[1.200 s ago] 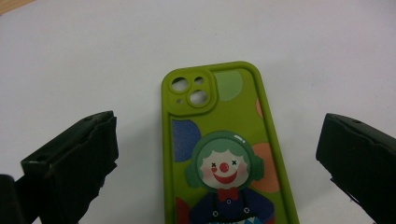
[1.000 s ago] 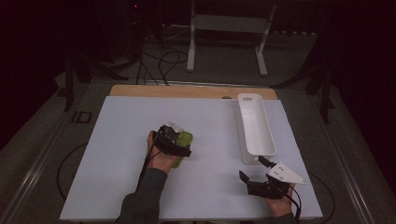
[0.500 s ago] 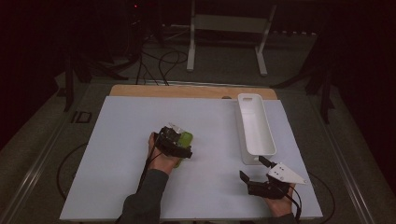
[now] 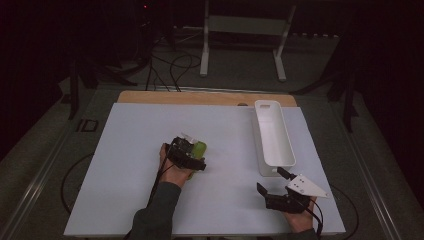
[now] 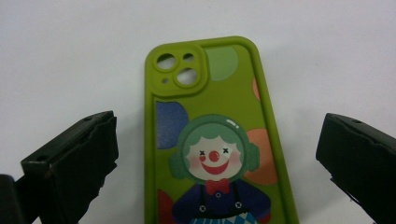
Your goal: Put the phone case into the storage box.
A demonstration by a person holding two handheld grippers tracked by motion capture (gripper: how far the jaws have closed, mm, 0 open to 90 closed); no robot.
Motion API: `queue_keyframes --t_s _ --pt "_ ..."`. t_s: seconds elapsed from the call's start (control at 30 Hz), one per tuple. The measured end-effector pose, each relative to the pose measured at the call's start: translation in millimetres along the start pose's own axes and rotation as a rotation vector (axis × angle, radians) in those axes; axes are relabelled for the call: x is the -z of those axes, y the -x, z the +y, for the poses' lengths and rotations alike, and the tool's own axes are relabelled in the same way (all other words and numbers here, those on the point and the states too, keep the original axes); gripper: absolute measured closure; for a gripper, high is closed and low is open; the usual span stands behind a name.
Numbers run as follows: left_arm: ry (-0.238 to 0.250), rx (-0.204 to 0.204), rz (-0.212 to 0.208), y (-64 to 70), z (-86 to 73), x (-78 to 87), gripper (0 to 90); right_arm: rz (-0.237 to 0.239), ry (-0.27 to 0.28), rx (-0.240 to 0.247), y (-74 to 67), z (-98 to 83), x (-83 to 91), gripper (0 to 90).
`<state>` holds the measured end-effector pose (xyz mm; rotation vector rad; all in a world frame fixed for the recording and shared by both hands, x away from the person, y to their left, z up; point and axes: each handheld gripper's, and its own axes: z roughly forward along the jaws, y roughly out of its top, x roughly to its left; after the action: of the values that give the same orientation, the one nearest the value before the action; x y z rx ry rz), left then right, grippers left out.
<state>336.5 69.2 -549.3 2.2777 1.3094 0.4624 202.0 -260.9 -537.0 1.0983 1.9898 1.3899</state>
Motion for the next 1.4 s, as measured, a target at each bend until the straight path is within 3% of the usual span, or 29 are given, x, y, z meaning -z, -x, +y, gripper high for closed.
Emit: queue_keyframes --t_s 1.1,1.4 --pt "-0.058 0.03 -0.021 -5.0 -8.4 -11.7 0.0 -0.001 0.0 0.003 -0.2 0.0 0.0 8.3" --pt "-0.081 0.028 -0.007 -3.9 -9.3 -14.3 0.0 0.0 -0.001 0.004 -0.3 -0.1 0.4 8.3"
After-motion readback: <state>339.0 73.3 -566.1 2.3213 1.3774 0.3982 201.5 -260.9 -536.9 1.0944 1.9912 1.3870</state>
